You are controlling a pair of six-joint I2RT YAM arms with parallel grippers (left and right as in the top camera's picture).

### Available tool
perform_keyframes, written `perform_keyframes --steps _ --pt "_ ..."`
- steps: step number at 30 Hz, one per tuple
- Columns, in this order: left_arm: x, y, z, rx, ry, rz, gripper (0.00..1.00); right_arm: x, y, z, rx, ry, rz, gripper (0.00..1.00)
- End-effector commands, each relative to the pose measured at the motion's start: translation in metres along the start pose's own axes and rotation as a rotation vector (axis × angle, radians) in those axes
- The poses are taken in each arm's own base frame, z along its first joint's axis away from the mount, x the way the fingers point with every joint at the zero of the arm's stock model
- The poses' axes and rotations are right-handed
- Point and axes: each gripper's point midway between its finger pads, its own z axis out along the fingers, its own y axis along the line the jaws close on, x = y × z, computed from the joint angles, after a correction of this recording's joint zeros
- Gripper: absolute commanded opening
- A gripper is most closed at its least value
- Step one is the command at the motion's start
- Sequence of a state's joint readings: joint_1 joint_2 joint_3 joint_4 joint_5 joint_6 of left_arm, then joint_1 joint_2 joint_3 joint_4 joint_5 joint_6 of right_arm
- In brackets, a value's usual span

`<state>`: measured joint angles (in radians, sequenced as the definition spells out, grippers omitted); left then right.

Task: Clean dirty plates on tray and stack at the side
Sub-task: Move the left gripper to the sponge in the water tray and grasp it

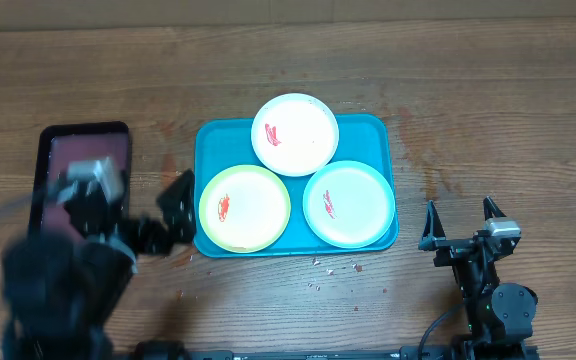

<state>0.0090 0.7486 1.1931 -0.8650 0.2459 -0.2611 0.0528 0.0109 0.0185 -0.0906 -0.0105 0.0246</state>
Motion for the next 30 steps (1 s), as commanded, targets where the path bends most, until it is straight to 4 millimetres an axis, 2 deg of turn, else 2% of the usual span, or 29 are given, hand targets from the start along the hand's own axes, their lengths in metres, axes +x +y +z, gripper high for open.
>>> perform_keyframes --steps 1,2,3,4,7,9,12,18,22,30 --pt "-0.008 0.018 0.035 -0.094 0.177 0.108 1.0 0.002 -0.002 0.0 0.011 -0.004 -0.007 1.0" --pt "-0.005 0.022 0.044 -0.104 0.226 0.097 1.0 0.002 -0.002 0.0 0.011 -0.004 -0.007 1.0" --pt "-0.001 0.034 0.058 -0.159 0.283 0.075 1.0 0.002 -0.002 0.0 0.011 -0.004 -0.007 1.0" --pt "0.0 0.052 0.063 -0.258 0.298 0.017 1.0 0.002 -0.002 0.0 0.011 -0.004 -0.007 1.0" --pt "0.0 0.123 0.054 -0.653 0.22 -0.323 1.0 0.002 -0.002 0.0 0.011 -0.004 -0.007 1.0" --pt "0.001 0.15 0.048 -0.767 0.161 -0.503 1.0 0.002 -0.002 0.0 0.011 -0.004 -0.007 1.0" --pt "0.011 0.17 0.048 -0.825 0.171 -0.627 1.0 0.002 -0.002 0.0 0.011 -0.004 -0.007 1.0" --pt "0.033 0.216 0.047 -1.004 0.249 -0.625 1.0 0.002 -0.002 0.0 0.011 -0.004 -0.007 1.0" --pt "0.056 0.244 0.066 -1.066 0.345 -0.658 1.0 0.002 -0.002 0.0 0.011 -0.004 -0.007 1.0" --pt "0.109 0.278 0.095 -1.097 0.548 -0.754 1.0 0.002 -0.002 0.0 0.011 -0.004 -0.007 1.0"
